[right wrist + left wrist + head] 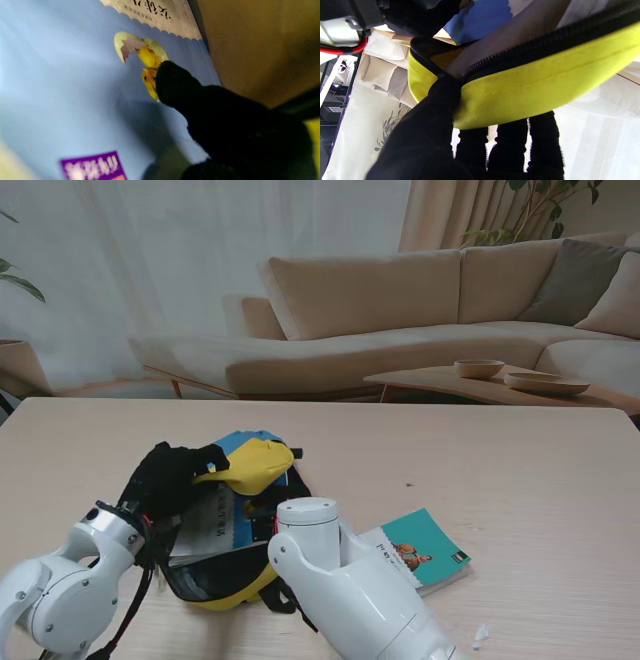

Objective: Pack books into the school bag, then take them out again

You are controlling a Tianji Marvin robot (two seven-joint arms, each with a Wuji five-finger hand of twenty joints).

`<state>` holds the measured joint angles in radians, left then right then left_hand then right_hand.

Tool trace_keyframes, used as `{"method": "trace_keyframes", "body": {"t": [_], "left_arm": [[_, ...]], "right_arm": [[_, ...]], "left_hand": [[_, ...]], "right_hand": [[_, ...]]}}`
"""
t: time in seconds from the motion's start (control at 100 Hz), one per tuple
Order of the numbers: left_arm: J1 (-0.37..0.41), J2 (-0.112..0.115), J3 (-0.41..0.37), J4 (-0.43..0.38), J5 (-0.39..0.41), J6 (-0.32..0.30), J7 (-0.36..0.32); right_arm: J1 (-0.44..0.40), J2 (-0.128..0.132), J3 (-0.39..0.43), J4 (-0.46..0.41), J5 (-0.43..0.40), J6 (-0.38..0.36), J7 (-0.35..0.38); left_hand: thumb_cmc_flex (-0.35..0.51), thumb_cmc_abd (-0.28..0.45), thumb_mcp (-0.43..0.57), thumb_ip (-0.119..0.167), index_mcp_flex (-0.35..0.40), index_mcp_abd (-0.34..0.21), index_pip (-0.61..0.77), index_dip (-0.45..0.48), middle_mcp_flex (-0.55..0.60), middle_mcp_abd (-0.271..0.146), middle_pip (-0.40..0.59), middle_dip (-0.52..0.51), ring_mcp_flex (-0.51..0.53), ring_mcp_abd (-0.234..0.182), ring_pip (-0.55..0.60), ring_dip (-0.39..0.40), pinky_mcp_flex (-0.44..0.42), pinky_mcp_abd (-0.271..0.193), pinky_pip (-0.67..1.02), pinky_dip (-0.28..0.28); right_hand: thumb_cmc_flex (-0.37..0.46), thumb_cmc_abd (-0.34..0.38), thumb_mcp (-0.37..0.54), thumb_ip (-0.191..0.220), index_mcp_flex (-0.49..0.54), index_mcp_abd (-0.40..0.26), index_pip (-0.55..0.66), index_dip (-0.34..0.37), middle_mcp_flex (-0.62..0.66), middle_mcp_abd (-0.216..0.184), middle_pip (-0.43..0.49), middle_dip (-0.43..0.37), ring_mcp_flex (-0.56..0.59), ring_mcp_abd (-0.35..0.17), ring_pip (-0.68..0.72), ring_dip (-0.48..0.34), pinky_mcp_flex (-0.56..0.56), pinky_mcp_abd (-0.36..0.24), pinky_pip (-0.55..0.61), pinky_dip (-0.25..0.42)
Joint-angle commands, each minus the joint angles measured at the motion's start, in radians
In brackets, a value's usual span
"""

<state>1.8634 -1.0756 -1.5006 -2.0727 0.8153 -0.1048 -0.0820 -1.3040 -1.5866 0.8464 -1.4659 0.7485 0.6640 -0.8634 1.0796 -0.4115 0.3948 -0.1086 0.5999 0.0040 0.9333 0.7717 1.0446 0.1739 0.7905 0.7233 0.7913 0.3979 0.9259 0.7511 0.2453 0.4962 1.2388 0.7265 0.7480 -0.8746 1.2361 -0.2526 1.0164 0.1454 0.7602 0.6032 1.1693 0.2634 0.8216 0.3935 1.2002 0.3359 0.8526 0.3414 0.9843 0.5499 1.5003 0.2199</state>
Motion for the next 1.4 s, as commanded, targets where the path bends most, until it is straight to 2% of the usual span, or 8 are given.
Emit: {"method": "trace_keyframes", "body": {"t": [0.0,0.2,0.22,0.3,0.35,0.39,0.67,1.39], "left_arm": [[0.004,-0.002,0.001,-0.019,-0.004,-0.006,-0.021],[0.004,-0.002,0.004,-0.017,0.002,-0.008,-0.021],[0.004,-0.001,0.003,-0.017,0.004,-0.009,-0.022],[0.003,-0.001,0.004,-0.016,0.003,-0.009,-0.023],[0.001,-0.001,0.006,-0.015,0.001,-0.009,-0.023],[0.000,-0.001,0.007,-0.014,0.001,-0.009,-0.024],[-0.005,-0.001,0.013,-0.010,-0.002,-0.014,-0.024],[-0.002,-0.003,0.019,-0.010,-0.023,0.004,-0.017]], "right_arm": [[0.008,-0.025,-0.008,-0.002,-0.003,-0.007,0.012],[0.017,-0.045,-0.013,0.014,-0.036,0.010,-0.004],[0.018,-0.046,-0.012,0.014,-0.039,0.012,-0.005],[0.023,-0.052,-0.013,0.019,-0.049,0.013,-0.013],[0.029,-0.057,-0.014,0.024,-0.040,0.007,-0.034],[0.035,-0.061,-0.017,0.028,-0.029,-0.002,-0.053],[0.073,-0.080,-0.035,0.067,0.049,-0.055,-0.139],[0.097,-0.121,-0.087,0.201,-0.060,-0.060,-0.024]], "left_hand": [[0.077,0.088,0.002,0.013,0.002,-0.057,0.081,0.072,0.001,-0.006,0.038,0.009,-0.002,0.026,0.003,0.022,-0.018,0.027,0.026,0.008],[0.081,0.090,-0.005,0.015,0.003,-0.058,0.079,0.074,-0.002,-0.010,0.038,0.011,0.000,0.025,0.003,0.025,-0.018,0.026,0.027,0.007],[0.081,0.091,-0.007,0.015,0.002,-0.059,0.079,0.074,0.004,-0.040,0.042,0.013,-0.001,0.023,0.002,0.025,-0.018,0.026,0.027,0.007],[0.083,0.091,-0.009,0.016,0.002,-0.056,0.079,0.075,0.000,-0.007,0.038,0.010,-0.002,0.025,0.002,0.026,-0.018,0.026,0.027,0.006],[0.084,0.090,-0.010,0.016,0.003,-0.058,0.079,0.075,0.000,-0.006,0.038,0.010,-0.001,0.025,0.003,0.026,-0.018,0.026,0.027,0.006],[0.084,0.090,-0.011,0.016,0.002,-0.058,0.079,0.075,0.004,-0.048,0.043,0.014,-0.001,0.024,0.003,0.027,-0.018,0.026,0.027,0.006],[0.085,0.091,-0.012,0.017,0.002,-0.057,0.078,0.075,0.006,-0.049,0.042,0.016,0.002,0.023,0.004,0.028,-0.016,0.026,0.028,0.006],[0.086,0.091,-0.013,0.017,0.003,-0.056,0.078,0.073,0.004,-0.038,0.040,0.017,0.000,0.025,0.003,0.028,-0.017,0.026,0.028,0.005]], "right_hand": [[0.120,0.124,0.092,0.031,0.058,-0.162,0.171,-0.037,0.002,0.020,-0.014,-0.029,0.071,0.003,-0.029,-0.020,0.015,-0.015,0.008,-0.019],[0.114,0.132,0.087,0.019,0.032,-0.139,0.176,-0.119,0.002,0.030,-0.038,-0.055,0.071,0.011,-0.063,-0.028,0.022,-0.026,-0.001,-0.029],[0.113,0.133,0.089,0.017,0.030,-0.137,0.178,-0.129,0.004,0.031,-0.042,-0.060,0.071,0.010,-0.067,-0.029,0.024,-0.027,-0.002,-0.031],[0.110,0.138,0.085,0.012,0.018,-0.132,0.182,-0.155,0.002,0.028,-0.049,-0.069,0.070,0.007,-0.081,-0.033,0.029,-0.039,-0.004,-0.037],[0.109,0.138,0.087,0.009,0.012,-0.125,0.182,-0.171,0.001,0.031,-0.055,-0.077,0.068,0.007,-0.091,-0.037,0.031,-0.040,-0.005,-0.040],[0.109,0.139,0.088,0.007,0.010,-0.123,0.185,-0.180,0.001,0.032,-0.056,-0.080,0.070,0.009,-0.096,-0.039,0.033,-0.040,-0.006,-0.043],[0.110,0.141,0.091,-0.002,0.010,-0.125,0.191,-0.192,-0.005,0.028,-0.053,-0.086,0.068,0.003,-0.106,-0.042,0.038,-0.051,-0.012,-0.052],[0.105,0.160,0.076,-0.009,-0.019,-0.123,0.184,-0.218,-0.033,0.014,-0.067,-0.089,0.030,-0.013,-0.143,-0.048,-0.010,-0.068,-0.043,-0.070]]}}
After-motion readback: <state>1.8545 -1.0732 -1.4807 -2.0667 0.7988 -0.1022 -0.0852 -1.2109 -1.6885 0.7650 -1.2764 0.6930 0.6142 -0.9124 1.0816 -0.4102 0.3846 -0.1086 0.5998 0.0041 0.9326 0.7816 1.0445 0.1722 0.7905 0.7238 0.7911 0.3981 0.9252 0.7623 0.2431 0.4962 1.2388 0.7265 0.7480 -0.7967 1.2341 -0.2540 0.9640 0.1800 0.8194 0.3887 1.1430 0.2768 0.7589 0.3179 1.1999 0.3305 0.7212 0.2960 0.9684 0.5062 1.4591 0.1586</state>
